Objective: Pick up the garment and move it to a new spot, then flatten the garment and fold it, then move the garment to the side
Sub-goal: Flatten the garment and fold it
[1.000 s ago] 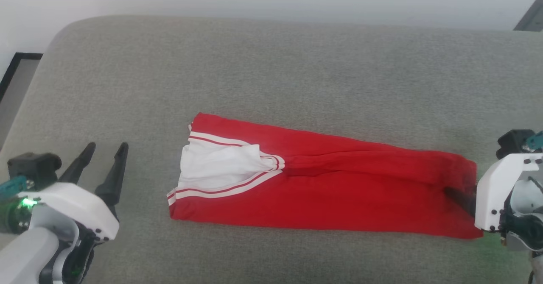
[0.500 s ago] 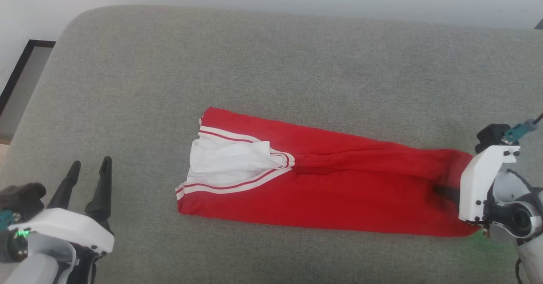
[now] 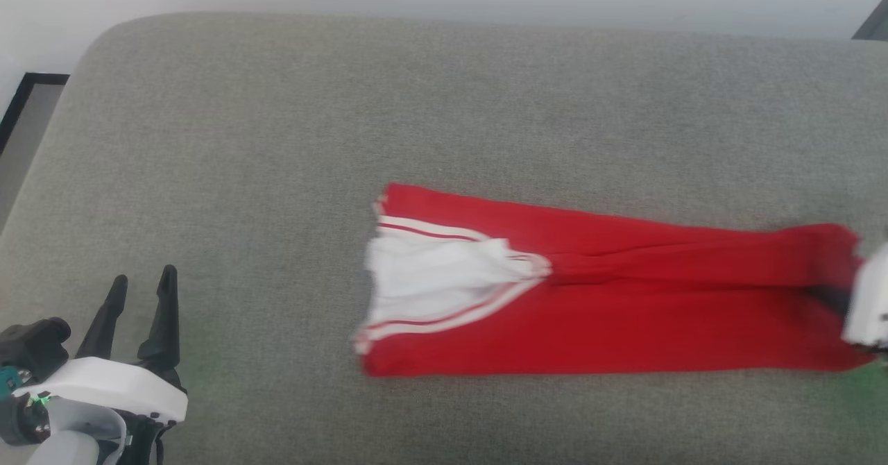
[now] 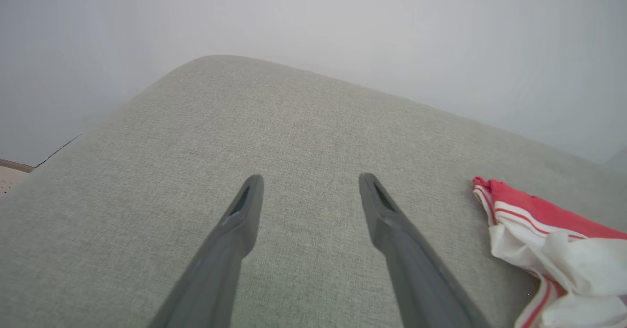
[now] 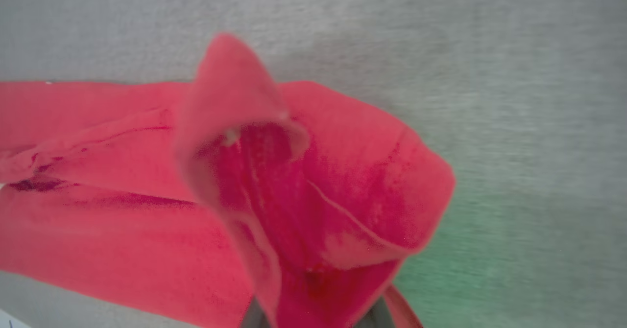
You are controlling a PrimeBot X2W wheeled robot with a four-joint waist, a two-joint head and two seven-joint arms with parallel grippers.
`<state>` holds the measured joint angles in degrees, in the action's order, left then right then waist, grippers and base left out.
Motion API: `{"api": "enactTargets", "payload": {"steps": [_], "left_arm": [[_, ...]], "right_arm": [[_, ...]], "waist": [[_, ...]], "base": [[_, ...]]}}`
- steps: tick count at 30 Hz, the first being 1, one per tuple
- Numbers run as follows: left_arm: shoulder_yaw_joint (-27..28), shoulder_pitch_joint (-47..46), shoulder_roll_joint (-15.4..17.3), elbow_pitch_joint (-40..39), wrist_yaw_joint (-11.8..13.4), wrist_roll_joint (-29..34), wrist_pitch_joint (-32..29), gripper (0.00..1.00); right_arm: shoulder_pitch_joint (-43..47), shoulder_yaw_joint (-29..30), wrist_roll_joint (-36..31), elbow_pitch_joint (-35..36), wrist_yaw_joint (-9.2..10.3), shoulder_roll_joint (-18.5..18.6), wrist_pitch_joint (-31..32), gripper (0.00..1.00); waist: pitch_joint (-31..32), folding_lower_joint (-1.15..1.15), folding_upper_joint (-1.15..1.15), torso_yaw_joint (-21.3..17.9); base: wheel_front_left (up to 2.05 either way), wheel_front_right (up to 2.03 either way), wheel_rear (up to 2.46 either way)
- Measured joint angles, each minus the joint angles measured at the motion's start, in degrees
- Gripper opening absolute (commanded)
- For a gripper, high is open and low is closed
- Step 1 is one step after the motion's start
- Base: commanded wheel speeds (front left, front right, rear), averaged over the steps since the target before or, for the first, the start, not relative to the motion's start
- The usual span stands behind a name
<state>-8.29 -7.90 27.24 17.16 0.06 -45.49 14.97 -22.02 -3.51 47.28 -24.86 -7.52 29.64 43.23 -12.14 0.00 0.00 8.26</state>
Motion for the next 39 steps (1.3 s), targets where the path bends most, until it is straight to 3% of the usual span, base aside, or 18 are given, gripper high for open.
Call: {"api": "enactTargets", "payload": {"steps": [5, 9, 14, 28, 33, 39], "left_arm": [[1.1, -0.2, -1.2, 0.6, -0.9, 1.5, 0.0, 1.00], [1.5, -0.6, -2.0, 0.8, -1.3, 2.8, 0.0, 1.00], [2.1, -0.6, -2.5, 1.0, -1.7, 3.3, 0.0, 1.00], [1.6, -0.5, -3.4, 0.3, -1.6, 3.7, -0.3, 1.00], [0.2, -1.3, -4.2, 0.7, -1.8, 3.7, -0.7, 1.00], [-1.4, -3.3, -5.0, 1.8, -2.6, 4.0, -1.0, 1.00]], "right_arm": [[-1.0, 3.6, -0.5, -4.4, 0.00, 3.9, -2.0, 0.00], [-2.4, 4.2, -1.5, -7.1, 0.01, 4.9, -2.6, 0.00], [-3.0, 1.6, -2.1, -3.5, 0.03, 4.6, -1.8, 0.00], [-0.7, -11.8, 0.5, 21.2, 0.03, -1.9, 3.5, 0.00], [-3.4, -18.4, 0.5, 22.0, 0.03, -5.6, 3.7, 0.00], [-7.3, -24.6, 0.0, 17.1, 0.03, -8.4, 2.0, 0.00]], "waist": [[-0.3, 0.00, 0.00, -0.7], [-0.5, 0.00, 0.00, -1.4], [-0.3, 0.00, 0.00, -2.4], [1.1, 0.00, 0.00, -1.1], [1.5, 0.00, 0.00, 1.1], [2.0, 0.00, 0.00, 4.5]], "base": [[0.00, 0.00, 0.00], [0.00, 0.00, 0.00], [0.00, 0.00, 0.00], [0.00, 0.00, 0.00], [0.00, 0.00, 0.00], [0.00, 0.00, 0.00]]}}
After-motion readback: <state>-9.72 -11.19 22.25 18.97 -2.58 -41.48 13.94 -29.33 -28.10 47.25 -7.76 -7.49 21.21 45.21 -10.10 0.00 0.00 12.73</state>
